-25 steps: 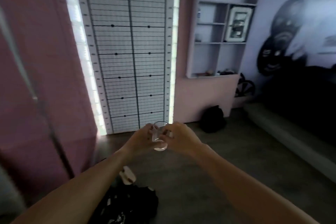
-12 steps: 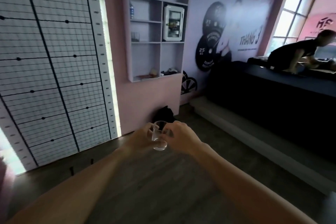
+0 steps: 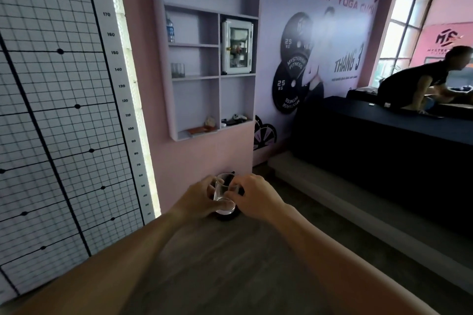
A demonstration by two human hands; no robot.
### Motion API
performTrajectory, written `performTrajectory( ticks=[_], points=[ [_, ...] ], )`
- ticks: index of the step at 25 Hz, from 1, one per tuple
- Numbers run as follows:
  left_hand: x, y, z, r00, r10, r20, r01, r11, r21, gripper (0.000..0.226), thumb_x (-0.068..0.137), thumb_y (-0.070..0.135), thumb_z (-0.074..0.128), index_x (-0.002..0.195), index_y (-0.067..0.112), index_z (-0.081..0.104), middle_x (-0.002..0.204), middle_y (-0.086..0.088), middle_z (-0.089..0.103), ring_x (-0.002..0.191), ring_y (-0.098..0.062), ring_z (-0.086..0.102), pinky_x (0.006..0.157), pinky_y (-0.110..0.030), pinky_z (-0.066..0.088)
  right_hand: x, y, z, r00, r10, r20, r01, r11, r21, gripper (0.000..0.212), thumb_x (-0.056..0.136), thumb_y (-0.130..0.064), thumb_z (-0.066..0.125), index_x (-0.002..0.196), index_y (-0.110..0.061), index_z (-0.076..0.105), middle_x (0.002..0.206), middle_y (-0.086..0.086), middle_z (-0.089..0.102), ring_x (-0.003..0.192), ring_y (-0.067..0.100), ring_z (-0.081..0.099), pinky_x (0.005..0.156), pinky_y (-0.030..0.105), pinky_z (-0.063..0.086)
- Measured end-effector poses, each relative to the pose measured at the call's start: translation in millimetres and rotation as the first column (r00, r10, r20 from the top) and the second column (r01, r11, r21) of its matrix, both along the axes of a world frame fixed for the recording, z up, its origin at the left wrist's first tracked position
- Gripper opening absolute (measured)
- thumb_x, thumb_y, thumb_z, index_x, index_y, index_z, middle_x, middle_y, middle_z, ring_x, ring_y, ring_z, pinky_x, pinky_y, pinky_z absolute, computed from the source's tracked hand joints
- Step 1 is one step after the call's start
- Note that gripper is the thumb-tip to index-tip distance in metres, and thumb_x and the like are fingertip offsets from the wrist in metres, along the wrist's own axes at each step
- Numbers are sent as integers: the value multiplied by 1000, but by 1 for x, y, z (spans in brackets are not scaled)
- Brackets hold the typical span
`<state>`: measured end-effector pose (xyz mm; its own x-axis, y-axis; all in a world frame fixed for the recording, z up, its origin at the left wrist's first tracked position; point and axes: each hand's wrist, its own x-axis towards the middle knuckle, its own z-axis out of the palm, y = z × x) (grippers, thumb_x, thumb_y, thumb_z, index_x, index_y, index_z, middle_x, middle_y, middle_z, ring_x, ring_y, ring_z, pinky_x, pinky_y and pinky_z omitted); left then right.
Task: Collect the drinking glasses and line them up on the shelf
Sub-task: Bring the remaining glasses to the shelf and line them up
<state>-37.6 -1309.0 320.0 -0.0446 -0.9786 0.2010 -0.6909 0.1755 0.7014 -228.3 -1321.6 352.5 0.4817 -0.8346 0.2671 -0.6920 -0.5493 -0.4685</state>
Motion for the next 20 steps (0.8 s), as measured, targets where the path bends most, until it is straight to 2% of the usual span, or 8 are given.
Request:
performTrajectory(
  ticks=[3, 8, 13, 16, 20],
  points=[
    [6, -61, -4, 1000, -3, 22, 3, 1000, -2, 60, 61, 52, 85, 109, 30, 57, 98, 15, 62, 93, -8, 60, 68, -19, 42, 4, -62, -6, 1000, 24, -3, -24, 1000, 7, 16, 91, -39, 65, 102, -28, 67, 102, -1, 66, 84, 13, 60, 74, 27, 50],
    [2, -166, -13, 998, 57, 8, -57, 998, -3, 60, 61, 46, 88, 109, 22, 61, 92, 16, 60, 91, -14, 61, 74, -26, 47, 1, -171, -15, 999, 45, 9, -45, 999, -12, 21, 89, -40, 65, 104, -26, 70, 100, 2, 67, 85, 19, 62, 77, 37, 54],
    [-11, -282, -3, 994, 108, -11, -108, 994, -16, 59, 61, 47, 89, 109, 26, 60, 93, 16, 60, 89, -7, 59, 72, -23, 46, -9, -295, -1, 997, 77, -8, -77, 997, 0, 27, 89, -42, 64, 110, -26, 69, 105, 5, 66, 92, 23, 63, 82, 38, 54],
    [-13, -335, 7, 990, 141, -16, -141, 989, -33, 60, 60, 48, 89, 109, 26, 60, 97, 9, 64, 92, -11, 61, 77, -28, 50, -10, -353, 11, 995, 102, 22, -102, 995, -16, 23, 88, -39, 66, 105, -24, 70, 106, 5, 67, 92, 23, 63, 82, 38, 54],
    [-7, -399, 19, 988, 153, -23, -154, 987, -48, 60, 62, 45, 89, 111, 25, 60, 97, 2, 67, 92, -15, 63, 75, -29, 51, -3, -420, 21, 989, 146, 29, -145, 989, -31, 21, 90, -37, 66, 104, -22, 70, 106, 6, 66, 89, 22, 63, 80, 36, 53]
  ],
)
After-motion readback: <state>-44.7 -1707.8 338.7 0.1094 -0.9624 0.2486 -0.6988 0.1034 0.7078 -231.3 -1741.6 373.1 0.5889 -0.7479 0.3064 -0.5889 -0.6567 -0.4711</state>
